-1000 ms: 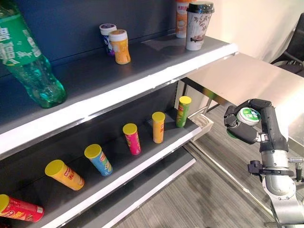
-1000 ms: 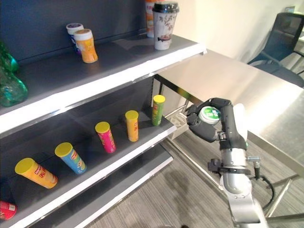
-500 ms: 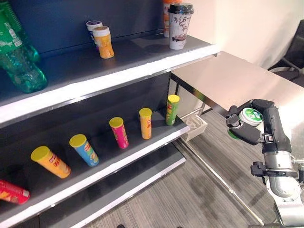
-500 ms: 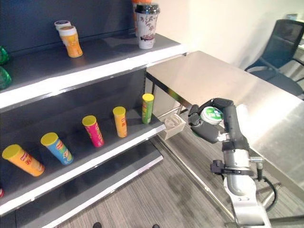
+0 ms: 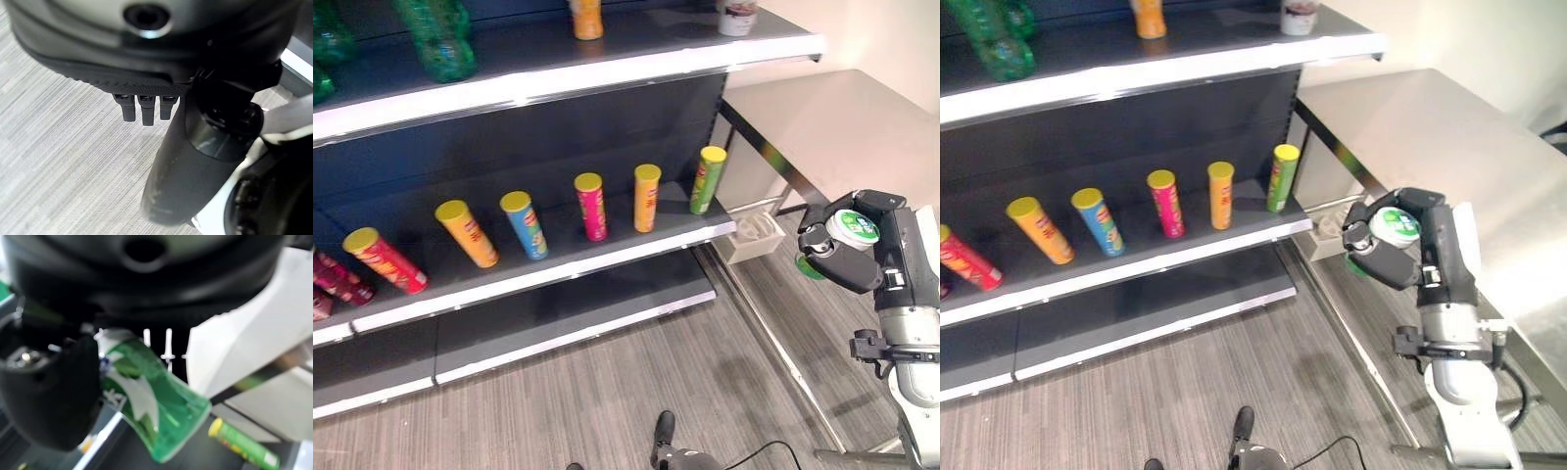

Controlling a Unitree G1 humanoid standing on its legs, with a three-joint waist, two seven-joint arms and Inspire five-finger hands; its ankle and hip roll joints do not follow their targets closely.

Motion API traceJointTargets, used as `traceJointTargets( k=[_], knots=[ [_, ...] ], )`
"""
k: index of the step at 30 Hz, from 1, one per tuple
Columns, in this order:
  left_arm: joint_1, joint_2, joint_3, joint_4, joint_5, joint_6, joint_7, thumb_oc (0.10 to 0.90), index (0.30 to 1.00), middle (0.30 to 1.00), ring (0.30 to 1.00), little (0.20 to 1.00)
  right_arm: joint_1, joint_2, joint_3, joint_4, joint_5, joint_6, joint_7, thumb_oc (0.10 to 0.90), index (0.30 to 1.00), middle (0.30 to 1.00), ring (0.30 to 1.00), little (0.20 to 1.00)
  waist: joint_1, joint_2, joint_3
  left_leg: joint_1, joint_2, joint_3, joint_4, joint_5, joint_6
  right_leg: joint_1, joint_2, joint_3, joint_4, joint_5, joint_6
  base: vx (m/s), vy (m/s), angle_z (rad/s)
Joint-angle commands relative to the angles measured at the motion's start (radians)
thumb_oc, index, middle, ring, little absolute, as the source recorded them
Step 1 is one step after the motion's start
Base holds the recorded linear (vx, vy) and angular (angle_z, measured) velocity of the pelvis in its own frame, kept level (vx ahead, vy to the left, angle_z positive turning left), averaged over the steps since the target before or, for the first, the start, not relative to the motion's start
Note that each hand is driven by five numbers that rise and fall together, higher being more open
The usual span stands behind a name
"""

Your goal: Put the goods on the table back onto the shelves and tidy them up.

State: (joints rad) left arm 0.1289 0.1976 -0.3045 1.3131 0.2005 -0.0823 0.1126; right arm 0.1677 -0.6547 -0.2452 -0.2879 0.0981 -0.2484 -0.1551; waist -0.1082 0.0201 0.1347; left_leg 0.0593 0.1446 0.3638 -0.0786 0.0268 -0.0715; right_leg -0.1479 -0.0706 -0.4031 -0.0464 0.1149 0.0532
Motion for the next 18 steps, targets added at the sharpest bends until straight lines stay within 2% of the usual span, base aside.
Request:
traceJointTargets(
  k=[1,2,3,5,9,10,12,13,14,18],
  knots=[
    [-0.063,-0.048,0.022,-0.056,0.006,-0.085,-0.016,0.8,0.9,0.9,0.9,0.9,-0.114,0.004,-0.036,-0.104,-0.025,-0.088,-0.051,0.4,0.3,0.3,0.3,0.3,0.0,-0.075,-0.079,-0.066,0.03,-0.014,0.101,-0.015,-0.025,0.18,-0.046,0.068,-0.041,-0.098,0.041,0.02,0.005,-0.07],
    [-0.063,-0.047,0.023,-0.056,0.006,-0.085,-0.016,0.8,0.9,0.9,0.9,0.9,-0.114,0.005,-0.036,-0.104,-0.025,-0.087,-0.051,0.4,0.3,0.3,0.3,0.3,0.0,-0.075,-0.078,-0.067,0.03,-0.014,0.103,-0.017,-0.025,0.18,-0.046,0.069,-0.041,-0.098,0.041,0.1,0.011,-0.01],
    [-0.064,-0.045,0.02,-0.06,-0.003,-0.084,-0.015,0.8,0.9,0.9,0.9,0.9,-0.13,0.013,-0.011,-0.11,0.007,-0.092,-0.039,0.4,0.3,0.3,0.3,0.3,0.004,-0.076,-0.08,-0.061,0.036,-0.028,0.134,-0.05,-0.034,0.191,-0.041,0.09,-0.038,-0.114,0.043,0.09,-0.001,0.01],
    [-0.069,-0.04,0.019,-0.06,-0.007,-0.079,-0.014,0.8,0.9,0.9,0.9,0.9,-0.15,0.006,0.02,-0.113,0.019,-0.085,-0.031,0.4,0.3,0.3,0.3,0.3,0.011,-0.084,-0.08,-0.07,0.044,-0.03,0.171,-0.062,-0.037,0.196,-0.039,0.097,-0.037,-0.115,0.04,0.06,-0.016,-0.2],
    [-0.075,-0.018,0.005,-0.07,-0.013,-0.071,-0.011,0.8,0.9,0.9,0.9,0.9,-0.266,-0.049,0.11,-0.072,-0.004,-0.048,-0.044,0.4,0.3,0.3,0.3,0.3,0.035,-0.097,-0.089,-0.058,0.053,-0.024,0.18,-0.079,-0.035,0.205,-0.03,0.102,-0.037,-0.116,0.038,0.03,0.001,-0.18],
    [-0.077,-0.014,0.0,-0.074,-0.013,-0.069,-0.009,0.8,0.9,0.9,0.9,0.9,-0.32,-0.059,0.148,-0.049,-0.003,-0.04,-0.054,0.4,0.3,0.3,0.3,0.3,0.04,-0.103,-0.087,-0.061,0.047,-0.007,0.17,-0.055,-0.025,0.194,-0.035,0.089,-0.035,-0.1,0.032,-0.04,0.025,-0.03],
    [-0.078,-0.007,-0.02,-0.076,-0.017,-0.061,-0.011,0.8,0.9,0.9,0.9,0.9,-0.452,-0.077,0.233,0.005,-0.027,-0.003,-0.083,0.4,0.3,0.3,0.3,0.3,0.06,-0.109,-0.098,-0.048,0.036,-0.011,0.129,-0.046,-0.02,0.192,-0.033,0.089,-0.037,-0.097,0.035,0.01,0.041,-0.09],
    [-0.077,-0.003,-0.042,-0.073,-0.022,-0.052,-0.016,0.8,0.9,0.9,0.9,0.9,-0.622,-0.085,0.331,0.074,-0.023,0.029,-0.104,0.4,0.3,0.3,0.3,0.3,0.078,-0.115,-0.102,-0.035,0.027,-0.014,0.096,-0.036,-0.018,0.19,-0.031,0.088,-0.038,-0.096,0.037,0.06,0.049,0.0],
    [-0.071,-0.003,-0.055,-0.074,-0.025,-0.046,-0.02,0.8,0.9,0.9,0.9,0.9,-0.721,-0.074,0.376,0.101,0.006,0.03,-0.118,0.4,0.3,0.3,0.3,0.3,0.088,-0.117,-0.103,-0.03,0.024,-0.017,0.078,-0.029,-0.017,0.19,-0.03,0.087,-0.04,-0.096,0.038,0.06,0.041,0.06],
    [-0.058,-0.001,-0.062,-0.068,-0.029,-0.037,-0.026,0.8,0.9,0.9,0.9,0.9,-0.838,-0.057,0.429,0.138,0.056,0.034,-0.122,0.4,0.3,0.3,0.3,0.3,0.1,-0.118,-0.105,-0.025,0.017,-0.024,0.058,-0.02,-0.017,0.191,-0.028,0.082,-0.041,-0.1,0.039,0.03,0.008,0.21]
  ],
)
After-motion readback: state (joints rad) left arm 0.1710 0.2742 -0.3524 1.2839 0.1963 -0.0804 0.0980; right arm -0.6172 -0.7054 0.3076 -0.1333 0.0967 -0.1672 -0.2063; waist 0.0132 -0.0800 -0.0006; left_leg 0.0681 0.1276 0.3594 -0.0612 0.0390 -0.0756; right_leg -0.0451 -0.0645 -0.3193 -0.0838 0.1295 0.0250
